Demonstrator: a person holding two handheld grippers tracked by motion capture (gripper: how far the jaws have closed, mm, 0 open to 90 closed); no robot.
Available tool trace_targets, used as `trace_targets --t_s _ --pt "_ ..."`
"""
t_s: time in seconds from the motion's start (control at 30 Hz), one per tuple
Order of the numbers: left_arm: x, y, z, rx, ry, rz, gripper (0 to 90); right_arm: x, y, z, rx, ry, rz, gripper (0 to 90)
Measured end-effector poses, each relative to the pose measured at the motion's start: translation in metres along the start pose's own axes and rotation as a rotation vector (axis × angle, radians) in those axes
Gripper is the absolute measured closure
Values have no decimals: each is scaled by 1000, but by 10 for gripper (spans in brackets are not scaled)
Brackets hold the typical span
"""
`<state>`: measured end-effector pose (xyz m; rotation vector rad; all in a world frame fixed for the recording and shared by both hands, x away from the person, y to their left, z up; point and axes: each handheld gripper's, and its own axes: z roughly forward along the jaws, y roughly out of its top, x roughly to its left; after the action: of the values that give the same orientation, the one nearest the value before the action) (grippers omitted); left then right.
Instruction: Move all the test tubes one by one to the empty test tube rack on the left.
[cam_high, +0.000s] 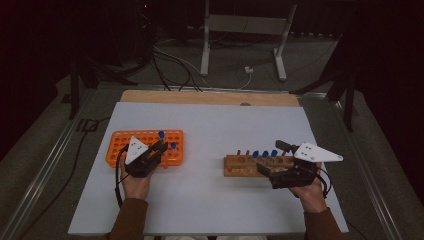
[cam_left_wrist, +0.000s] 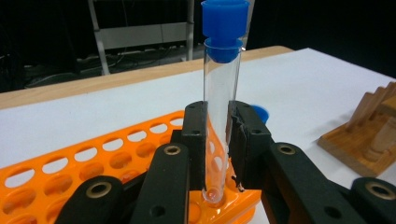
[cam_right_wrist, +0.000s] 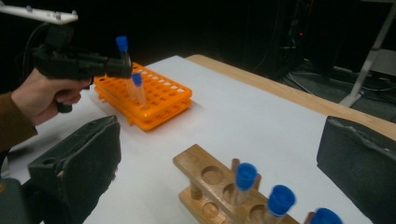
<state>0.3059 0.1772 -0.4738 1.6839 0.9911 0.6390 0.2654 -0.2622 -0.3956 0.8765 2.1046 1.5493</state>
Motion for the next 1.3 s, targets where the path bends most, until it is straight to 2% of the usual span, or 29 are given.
trace_targets --t_s 0.17,0.27,0.33,0.43,1.3 --pt "2 -7 6 23 -11 -14 784 -5 0 -6 -12 -9 10 0" --pt "1 -12 11 71 -11 5 784 -6 1 -8 -16 -11 14 0" --pt "1 -13 12 82 -13 7 785 -7 0 -9 -18 -11 14 0" --pt "-1 -17 16 125 -7 27 785 -8 -1 -10 -15 -11 17 0" --pt "-4 -23 18 176 4 50 787 -10 -4 -10 -6 -8 22 0"
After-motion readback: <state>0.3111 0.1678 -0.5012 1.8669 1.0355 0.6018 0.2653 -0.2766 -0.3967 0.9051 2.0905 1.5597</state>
